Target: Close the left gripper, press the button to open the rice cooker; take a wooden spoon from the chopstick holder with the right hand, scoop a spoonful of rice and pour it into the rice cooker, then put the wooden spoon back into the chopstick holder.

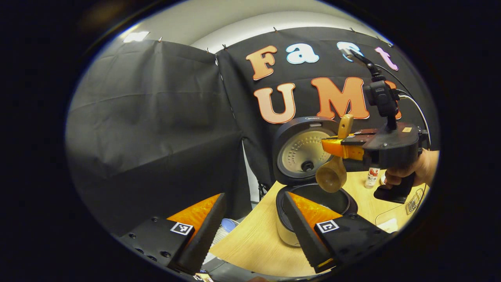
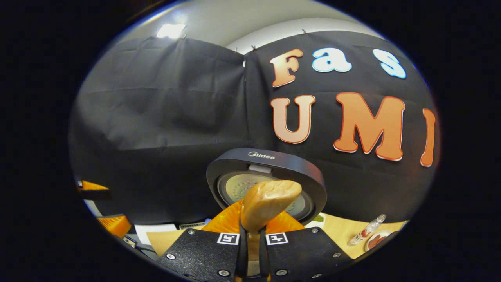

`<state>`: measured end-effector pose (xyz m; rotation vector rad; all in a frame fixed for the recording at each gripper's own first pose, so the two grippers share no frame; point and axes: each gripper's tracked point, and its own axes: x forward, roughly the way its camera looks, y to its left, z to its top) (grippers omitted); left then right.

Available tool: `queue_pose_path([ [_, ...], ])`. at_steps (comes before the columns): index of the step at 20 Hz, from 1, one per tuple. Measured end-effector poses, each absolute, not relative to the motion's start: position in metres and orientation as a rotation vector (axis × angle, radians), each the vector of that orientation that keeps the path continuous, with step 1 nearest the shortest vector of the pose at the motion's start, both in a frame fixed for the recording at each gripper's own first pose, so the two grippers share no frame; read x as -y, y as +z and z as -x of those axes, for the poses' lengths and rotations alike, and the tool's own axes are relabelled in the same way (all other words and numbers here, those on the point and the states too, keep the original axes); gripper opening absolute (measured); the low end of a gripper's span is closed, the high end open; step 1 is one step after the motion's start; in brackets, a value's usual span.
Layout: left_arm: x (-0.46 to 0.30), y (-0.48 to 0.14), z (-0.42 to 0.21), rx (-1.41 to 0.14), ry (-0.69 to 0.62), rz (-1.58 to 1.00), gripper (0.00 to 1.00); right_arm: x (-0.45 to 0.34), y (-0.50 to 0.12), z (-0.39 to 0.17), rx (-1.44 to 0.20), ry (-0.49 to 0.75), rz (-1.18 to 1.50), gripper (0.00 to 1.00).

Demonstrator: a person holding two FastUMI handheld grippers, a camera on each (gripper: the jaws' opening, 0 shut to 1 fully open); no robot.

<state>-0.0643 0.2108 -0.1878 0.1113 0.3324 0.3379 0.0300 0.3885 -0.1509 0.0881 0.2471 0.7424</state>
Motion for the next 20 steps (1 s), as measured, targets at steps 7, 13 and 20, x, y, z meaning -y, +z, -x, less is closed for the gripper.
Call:
queue_pose_path([
  [7,-0.173,-0.183,0.045,-0.319,0.282,-0.134,0.99,-0.274,-0.142,-0.050,-0.328,0.592,-0.323,0.11],
  [13,-0.166,-0.179,0.038,-0.319,0.318,-0.065,0.92,-0.136,-0.174,-0.044,-0.392,0.371,-0.347,0.11],
  [20,-0.164,-0.163,0.031,-0.299,0.386,-0.007,0.92,0.023,-0.217,-0.027,-0.446,0.116,-0.372,0.11],
])
